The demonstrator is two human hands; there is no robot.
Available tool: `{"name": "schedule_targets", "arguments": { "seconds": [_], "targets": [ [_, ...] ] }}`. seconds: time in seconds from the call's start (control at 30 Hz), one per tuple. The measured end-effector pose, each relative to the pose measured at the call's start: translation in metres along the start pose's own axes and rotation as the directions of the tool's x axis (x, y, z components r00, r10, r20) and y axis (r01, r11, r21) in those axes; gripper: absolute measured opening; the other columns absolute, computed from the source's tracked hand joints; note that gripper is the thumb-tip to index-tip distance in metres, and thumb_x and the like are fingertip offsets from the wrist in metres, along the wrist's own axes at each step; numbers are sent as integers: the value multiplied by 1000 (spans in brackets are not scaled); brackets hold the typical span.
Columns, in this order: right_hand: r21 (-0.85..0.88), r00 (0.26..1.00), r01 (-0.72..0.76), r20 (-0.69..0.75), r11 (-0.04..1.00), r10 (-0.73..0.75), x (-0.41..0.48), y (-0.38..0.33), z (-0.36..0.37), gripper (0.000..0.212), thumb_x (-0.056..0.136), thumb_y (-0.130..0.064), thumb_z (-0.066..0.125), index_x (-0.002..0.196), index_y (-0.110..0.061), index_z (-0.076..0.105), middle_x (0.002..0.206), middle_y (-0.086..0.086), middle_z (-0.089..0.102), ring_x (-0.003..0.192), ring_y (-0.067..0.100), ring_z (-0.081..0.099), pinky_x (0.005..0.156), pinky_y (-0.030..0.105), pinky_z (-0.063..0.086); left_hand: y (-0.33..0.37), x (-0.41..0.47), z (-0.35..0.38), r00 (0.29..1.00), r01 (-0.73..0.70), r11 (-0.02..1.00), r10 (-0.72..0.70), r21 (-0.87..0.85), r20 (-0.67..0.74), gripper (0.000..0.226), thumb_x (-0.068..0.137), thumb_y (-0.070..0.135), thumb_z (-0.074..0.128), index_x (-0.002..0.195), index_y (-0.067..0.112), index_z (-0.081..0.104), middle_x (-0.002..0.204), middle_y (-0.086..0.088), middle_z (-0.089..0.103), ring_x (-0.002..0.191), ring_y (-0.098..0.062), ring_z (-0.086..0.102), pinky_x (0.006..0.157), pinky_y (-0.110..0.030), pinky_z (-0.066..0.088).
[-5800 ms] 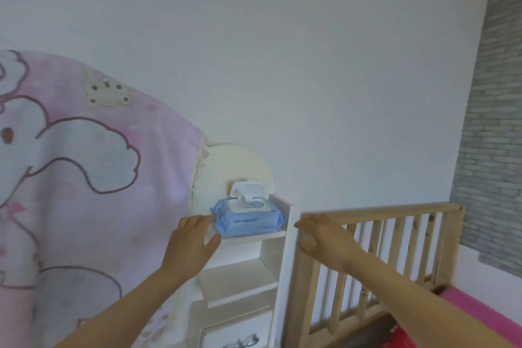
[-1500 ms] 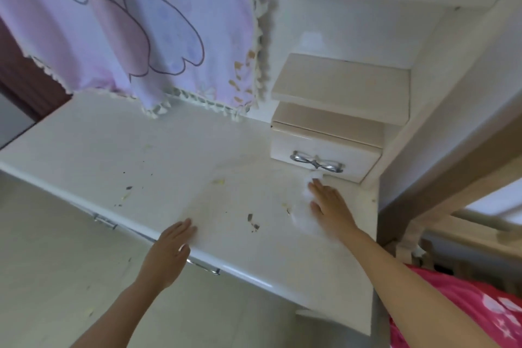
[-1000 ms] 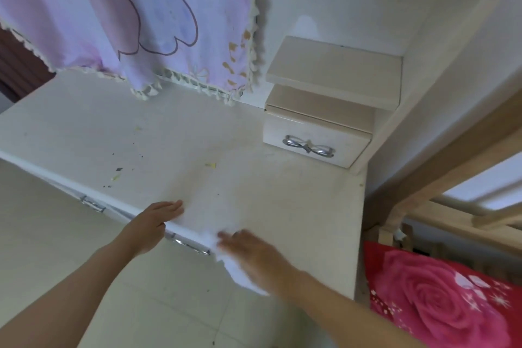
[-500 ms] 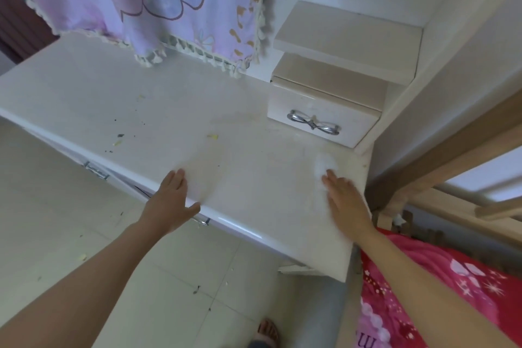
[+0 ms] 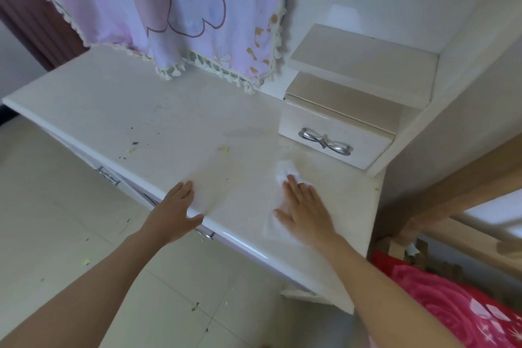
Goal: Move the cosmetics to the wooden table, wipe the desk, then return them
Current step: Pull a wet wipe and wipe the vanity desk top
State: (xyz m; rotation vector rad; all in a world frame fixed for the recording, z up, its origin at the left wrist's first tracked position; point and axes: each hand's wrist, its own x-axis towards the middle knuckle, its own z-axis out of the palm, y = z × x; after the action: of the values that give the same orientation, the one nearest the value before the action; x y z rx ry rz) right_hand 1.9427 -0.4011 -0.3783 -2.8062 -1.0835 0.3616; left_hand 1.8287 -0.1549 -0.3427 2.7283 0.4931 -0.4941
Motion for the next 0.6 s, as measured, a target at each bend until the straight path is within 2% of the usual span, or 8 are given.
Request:
{"name": "schedule_targets", "arguments": {
  "seconds": [0.1, 0.2, 0.4, 0.5, 0.57, 0.6],
  "targets": [
    [-56, 998, -48, -32, 997, 46, 43, 18, -6, 98, 62, -63, -9, 146, -14, 4, 156, 4, -3, 142, 17, 7, 114, 31, -1, -6, 4, 3, 1000, -13, 1000, 13, -2, -20, 68, 93, 37, 44, 146, 11, 11, 155, 7, -4, 143, -6, -5, 113, -23, 15],
    [-64, 999, -29, -36, 998, 27, 76, 27, -10, 101, 60, -64, -9, 146, -13, 5, 156, 4, -2, 142, 17, 7, 113, 31, -1, -10, 5, 6, 999, -30, 999, 30, 13, -28, 67, 94, 39, 42, 146, 15, 7, 151, 17, -10, 140, -1, -10, 111, -18, 17],
    [-11, 992, 86, -89, 996, -87, 128, 21, -17, 95, 65, -60, -3, 145, -12, 13, 155, 3, 10, 140, 17, 16, 112, 29, 5, -16, 6, 2, 997, -69, 998, 69, 0, -29, 64, 94, 36, 42, 146, 20, 8, 142, 23, -17, 128, 9, -16, 112, -19, 17],
    [49, 987, 115, -119, 992, -108, 150, 12, -19, 77, 81, -52, 12, 146, -11, 11, 155, 2, 10, 141, 14, 15, 111, 28, 10, -22, 7, 2, 996, -85, 996, 85, -18, -38, 63, 94, 32, 42, 146, 22, 8, 142, 24, -18, 125, 11, -19, 109, -13, 13],
    [71, 988, 124, -100, 990, -116, 164, 3, -20, 60, 93, -33, 26, 146, -11, 9, 155, 3, 8, 141, 14, 13, 112, 28, 9, -24, 8, 1, 995, -94, 995, 93, -33, -35, 63, 93, 28, 42, 146, 23, 7, 142, 25, -18, 125, 11, -19, 104, -9, 10],
    [66, 987, 134, -100, 989, -127, 171, -4, -20, 58, 93, -30, 23, 146, -10, 9, 155, 4, 8, 141, 15, 14, 112, 29, 8, -24, 8, 2, 995, -96, 995, 95, -41, -39, 64, 93, 26, 42, 146, 24, 6, 142, 25, -18, 126, 12, -19, 103, -8, 8]
  ]
}}
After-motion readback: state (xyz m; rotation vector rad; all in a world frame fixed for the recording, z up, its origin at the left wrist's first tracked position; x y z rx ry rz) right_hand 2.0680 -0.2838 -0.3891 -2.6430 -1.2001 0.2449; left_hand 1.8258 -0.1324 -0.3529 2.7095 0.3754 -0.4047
